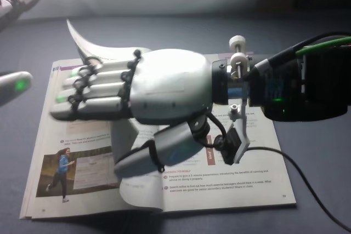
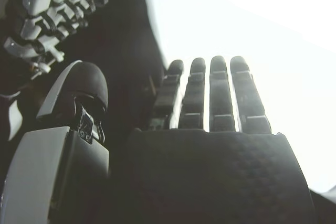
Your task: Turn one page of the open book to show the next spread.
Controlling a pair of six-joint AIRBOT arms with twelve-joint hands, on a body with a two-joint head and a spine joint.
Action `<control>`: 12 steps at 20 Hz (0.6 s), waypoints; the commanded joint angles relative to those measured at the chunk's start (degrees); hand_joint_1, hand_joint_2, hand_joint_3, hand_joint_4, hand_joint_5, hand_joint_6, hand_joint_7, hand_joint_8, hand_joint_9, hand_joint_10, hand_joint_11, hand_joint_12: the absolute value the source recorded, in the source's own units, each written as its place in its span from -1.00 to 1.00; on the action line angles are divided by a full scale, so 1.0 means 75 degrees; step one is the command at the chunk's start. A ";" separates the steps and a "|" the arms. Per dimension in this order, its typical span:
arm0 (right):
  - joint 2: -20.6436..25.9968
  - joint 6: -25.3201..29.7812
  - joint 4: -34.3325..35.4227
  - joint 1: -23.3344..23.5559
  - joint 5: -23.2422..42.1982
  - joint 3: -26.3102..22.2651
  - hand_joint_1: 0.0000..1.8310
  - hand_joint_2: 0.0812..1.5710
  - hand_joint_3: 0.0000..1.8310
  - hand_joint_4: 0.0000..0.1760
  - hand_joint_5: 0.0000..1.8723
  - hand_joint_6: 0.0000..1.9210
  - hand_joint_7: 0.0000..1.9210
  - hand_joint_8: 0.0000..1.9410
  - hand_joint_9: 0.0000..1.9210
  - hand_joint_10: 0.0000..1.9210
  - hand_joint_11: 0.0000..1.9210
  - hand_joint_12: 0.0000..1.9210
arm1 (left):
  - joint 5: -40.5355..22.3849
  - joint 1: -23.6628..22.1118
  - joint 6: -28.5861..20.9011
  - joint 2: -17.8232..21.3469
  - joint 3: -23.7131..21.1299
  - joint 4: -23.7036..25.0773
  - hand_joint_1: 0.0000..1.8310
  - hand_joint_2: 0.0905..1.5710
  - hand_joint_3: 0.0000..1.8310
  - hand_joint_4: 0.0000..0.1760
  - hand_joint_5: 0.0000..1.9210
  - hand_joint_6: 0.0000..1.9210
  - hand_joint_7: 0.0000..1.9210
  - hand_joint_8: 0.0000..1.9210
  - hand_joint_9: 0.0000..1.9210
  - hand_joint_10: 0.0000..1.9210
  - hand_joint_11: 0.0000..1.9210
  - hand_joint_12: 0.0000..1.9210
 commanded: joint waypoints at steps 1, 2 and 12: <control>0.0091 -0.0004 0.0353 0.0104 0.0948 -0.0113 -1.00 0.56 -1.00 -0.91 -1.00 -1.00 -1.00 -1.00 -1.00 -1.00 -1.00 -1.00 | -0.0991 -0.0030 0.0040 0.0071 -0.0015 -0.0274 -1.00 0.75 -1.00 -0.96 -1.00 -1.00 -1.00 -1.00 -1.00 -1.00 -1.00 -1.00; 0.0176 0.0012 0.0353 0.0135 0.1118 -0.0207 -1.00 0.58 -1.00 -1.00 -1.00 -1.00 -1.00 -1.00 -1.00 -1.00 -1.00 -1.00 | -0.1031 -0.0017 0.0054 0.0077 -0.0019 -0.0343 -1.00 0.75 -1.00 -0.91 -1.00 -1.00 -1.00 -1.00 -1.00 -1.00 -1.00 -1.00; 0.0839 -0.0112 0.0714 0.0321 0.2378 -0.0760 -1.00 0.64 -1.00 -1.00 -0.99 -0.99 -0.94 -1.00 -0.91 -0.98 -1.00 -1.00 | -0.1140 0.0128 0.0114 0.0080 -0.0048 -0.0596 -1.00 0.72 -1.00 -0.96 -1.00 -1.00 -1.00 -1.00 -1.00 -1.00 -1.00 -1.00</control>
